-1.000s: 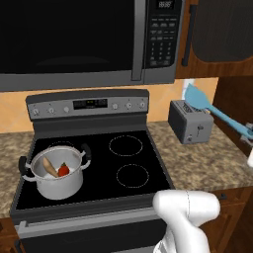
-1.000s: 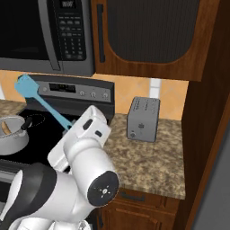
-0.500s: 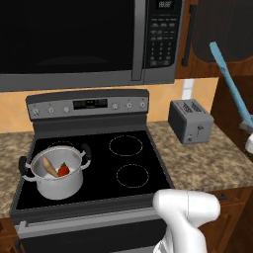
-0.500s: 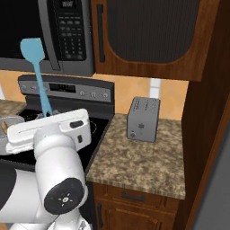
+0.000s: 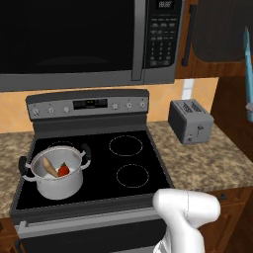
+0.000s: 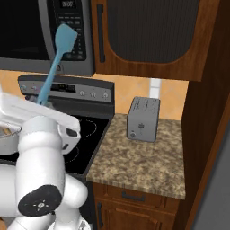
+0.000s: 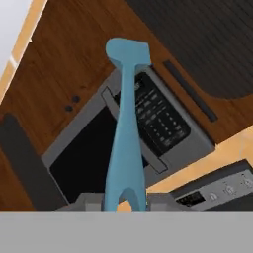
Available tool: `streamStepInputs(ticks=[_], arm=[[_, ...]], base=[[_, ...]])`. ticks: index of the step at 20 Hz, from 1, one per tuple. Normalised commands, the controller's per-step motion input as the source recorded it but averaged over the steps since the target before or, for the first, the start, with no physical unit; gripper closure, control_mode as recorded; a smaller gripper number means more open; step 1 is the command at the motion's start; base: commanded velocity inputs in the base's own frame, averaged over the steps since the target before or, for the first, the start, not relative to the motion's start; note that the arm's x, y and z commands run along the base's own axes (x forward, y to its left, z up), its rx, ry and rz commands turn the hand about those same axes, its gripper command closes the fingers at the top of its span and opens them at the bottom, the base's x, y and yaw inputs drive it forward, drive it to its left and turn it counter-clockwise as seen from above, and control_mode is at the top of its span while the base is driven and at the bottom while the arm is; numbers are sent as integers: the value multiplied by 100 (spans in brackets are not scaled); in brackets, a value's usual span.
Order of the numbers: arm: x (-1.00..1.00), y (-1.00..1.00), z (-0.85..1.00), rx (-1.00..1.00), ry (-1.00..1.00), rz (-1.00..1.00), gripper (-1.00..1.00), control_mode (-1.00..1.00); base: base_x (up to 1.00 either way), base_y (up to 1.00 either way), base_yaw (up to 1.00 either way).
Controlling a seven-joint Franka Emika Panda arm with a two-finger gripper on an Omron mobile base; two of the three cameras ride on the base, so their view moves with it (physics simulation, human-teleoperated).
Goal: Put the sweet potato and tomato in the pot. Retrieve the spatula and lightly stir the vegetables in the pot.
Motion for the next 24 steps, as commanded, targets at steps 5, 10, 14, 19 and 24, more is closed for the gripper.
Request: streamStepInputs(ticks=[5,10,14,19,24], arm=[[-64,42,8,82,20,-7,100,-100],[-20,45,7,70,33,-3,100,-100],[0,3,11,73,47,0,100,-100],[12,-2,1,79,49,0,100,-100],[4,1,-15,87,23,-2,100,-100]], base=[[0,0,0],[0,0,0],[0,0,0],[0,0,0],[0,0,0]])
